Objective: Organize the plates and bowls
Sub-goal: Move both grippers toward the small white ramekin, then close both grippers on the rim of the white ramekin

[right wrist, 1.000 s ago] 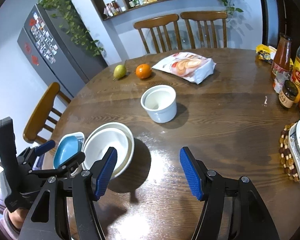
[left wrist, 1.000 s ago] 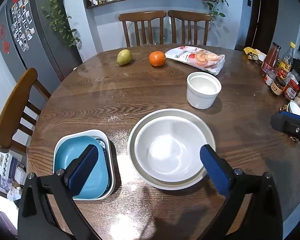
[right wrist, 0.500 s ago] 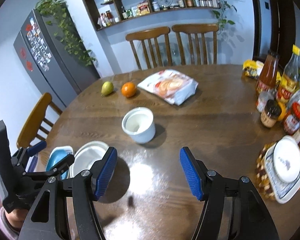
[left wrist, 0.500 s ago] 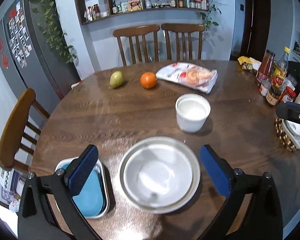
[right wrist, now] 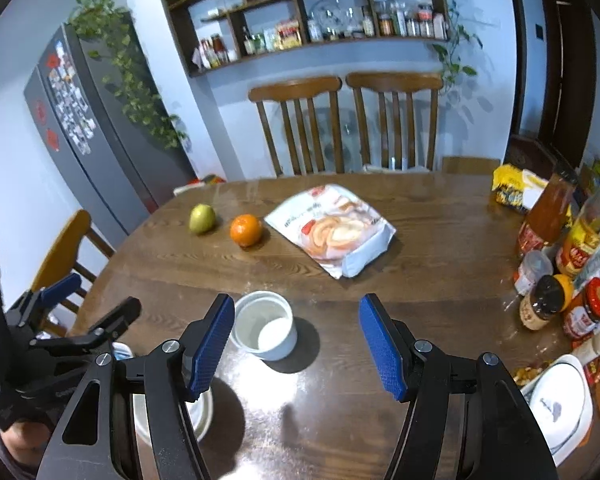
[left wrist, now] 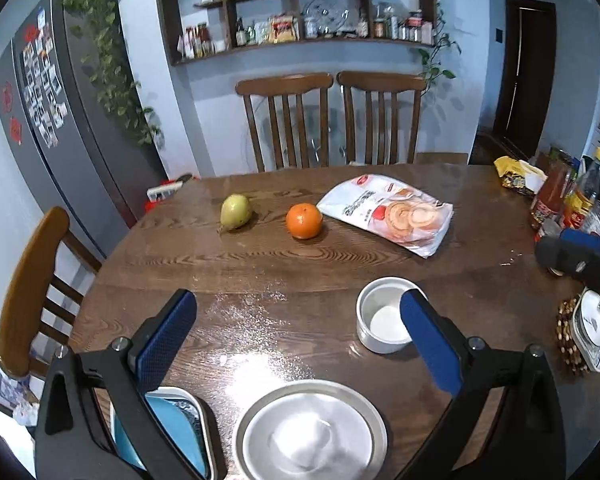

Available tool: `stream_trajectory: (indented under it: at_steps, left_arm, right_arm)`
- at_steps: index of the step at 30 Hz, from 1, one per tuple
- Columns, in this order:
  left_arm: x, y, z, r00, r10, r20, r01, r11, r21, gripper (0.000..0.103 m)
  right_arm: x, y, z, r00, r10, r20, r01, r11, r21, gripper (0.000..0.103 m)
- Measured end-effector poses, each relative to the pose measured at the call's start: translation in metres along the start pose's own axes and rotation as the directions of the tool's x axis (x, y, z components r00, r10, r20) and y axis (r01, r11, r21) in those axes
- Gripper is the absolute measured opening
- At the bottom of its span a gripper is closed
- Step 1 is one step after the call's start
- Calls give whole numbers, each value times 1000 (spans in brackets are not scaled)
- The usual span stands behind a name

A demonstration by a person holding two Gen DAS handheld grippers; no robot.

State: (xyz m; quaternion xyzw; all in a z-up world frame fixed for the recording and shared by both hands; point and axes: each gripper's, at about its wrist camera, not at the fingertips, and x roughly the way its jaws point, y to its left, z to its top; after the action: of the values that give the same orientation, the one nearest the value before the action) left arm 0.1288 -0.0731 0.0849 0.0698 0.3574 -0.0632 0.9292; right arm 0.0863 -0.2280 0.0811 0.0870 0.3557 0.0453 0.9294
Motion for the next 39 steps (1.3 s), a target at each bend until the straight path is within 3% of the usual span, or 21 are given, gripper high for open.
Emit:
stream_trajectory:
  at_steps: [10, 14, 20, 22, 26, 32, 39]
  left_arm:
    - [75, -12, -9, 988, -36, -152, 35, 999, -9, 100]
    - [103, -26, -17, 974, -28, -227, 41, 998, 54, 90]
    - [119, -39, -23, 961, -34, -274, 65, 992, 108, 82]
    - [121, -43, -25, 960, -34, -277, 70, 990, 120, 80]
    - [129, -52, -29, 950, -48, -308, 95, 986, 138, 53]
    - [133, -61, -31, 944, -78, -321, 128, 982, 138, 34]
    - [133, -68, -32, 941, -97, -323, 148, 980, 136, 24]
  right_arm:
    - [108, -19, -22, 981, 21, -195, -4, 996, 87, 66]
    - [128, -21, -31, 971, 65, -229, -36, 991, 128, 66]
    - [144, -18, -35, 965, 95, -243, -60, 987, 146, 65]
    - [150, -16, -36, 963, 94, -252, -59, 988, 142, 59]
    - [161, -18, -41, 953, 118, -280, -74, 984, 162, 45]
    - [166, -18, -44, 946, 144, -290, -94, 979, 178, 38]
    - [169, -16, -46, 942, 171, -288, -119, 975, 190, 31]
